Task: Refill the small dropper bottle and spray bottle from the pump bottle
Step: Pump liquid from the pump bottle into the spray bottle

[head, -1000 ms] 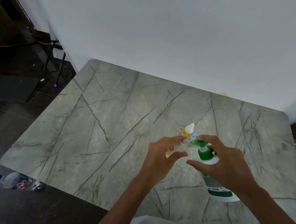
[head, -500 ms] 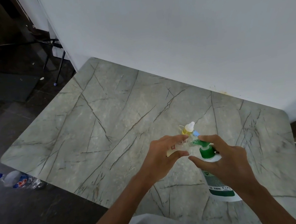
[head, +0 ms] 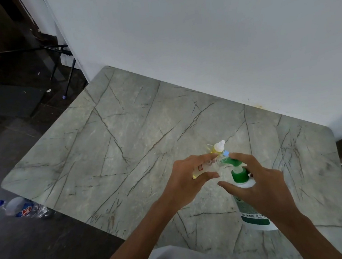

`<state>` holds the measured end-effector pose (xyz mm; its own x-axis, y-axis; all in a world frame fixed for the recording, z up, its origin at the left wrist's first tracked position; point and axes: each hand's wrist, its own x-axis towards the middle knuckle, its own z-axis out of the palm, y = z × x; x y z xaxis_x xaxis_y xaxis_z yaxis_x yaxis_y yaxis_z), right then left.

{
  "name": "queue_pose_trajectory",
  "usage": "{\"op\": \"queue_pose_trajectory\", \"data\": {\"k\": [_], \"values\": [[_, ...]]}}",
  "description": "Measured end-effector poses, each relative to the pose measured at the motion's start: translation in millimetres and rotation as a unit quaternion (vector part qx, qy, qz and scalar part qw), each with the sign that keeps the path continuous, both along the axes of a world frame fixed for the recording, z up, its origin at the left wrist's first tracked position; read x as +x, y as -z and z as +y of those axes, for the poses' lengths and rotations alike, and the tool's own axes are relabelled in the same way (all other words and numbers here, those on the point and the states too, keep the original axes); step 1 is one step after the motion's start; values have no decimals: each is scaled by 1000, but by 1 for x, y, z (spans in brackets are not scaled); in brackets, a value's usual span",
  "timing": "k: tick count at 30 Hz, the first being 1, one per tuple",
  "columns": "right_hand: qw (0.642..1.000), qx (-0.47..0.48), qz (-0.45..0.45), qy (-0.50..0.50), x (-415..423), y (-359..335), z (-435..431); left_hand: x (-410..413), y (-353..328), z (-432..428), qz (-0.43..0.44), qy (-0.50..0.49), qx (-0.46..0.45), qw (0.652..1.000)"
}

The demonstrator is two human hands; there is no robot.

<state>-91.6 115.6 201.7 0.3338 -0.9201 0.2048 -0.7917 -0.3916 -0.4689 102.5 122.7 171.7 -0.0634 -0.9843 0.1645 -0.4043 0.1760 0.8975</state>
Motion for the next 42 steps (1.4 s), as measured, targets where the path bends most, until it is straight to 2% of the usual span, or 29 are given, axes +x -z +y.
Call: {"op": "queue_pose_trajectory", "data": {"k": [9,20,34,42], "values": [[999,-33,-31,-5,0,-1,0,0,3,0,-9,14,-7,1000],[1000,1,-5,-1,-1,0,-1,2,3,-2,4,9,7,1000],[998,-42,-39,-2,3,-1,3,3,4,0,-21,26,-7,999],[1000,1,-6,-3,1,-2,0,4,4,0,-19,16,-6,1000]]}}
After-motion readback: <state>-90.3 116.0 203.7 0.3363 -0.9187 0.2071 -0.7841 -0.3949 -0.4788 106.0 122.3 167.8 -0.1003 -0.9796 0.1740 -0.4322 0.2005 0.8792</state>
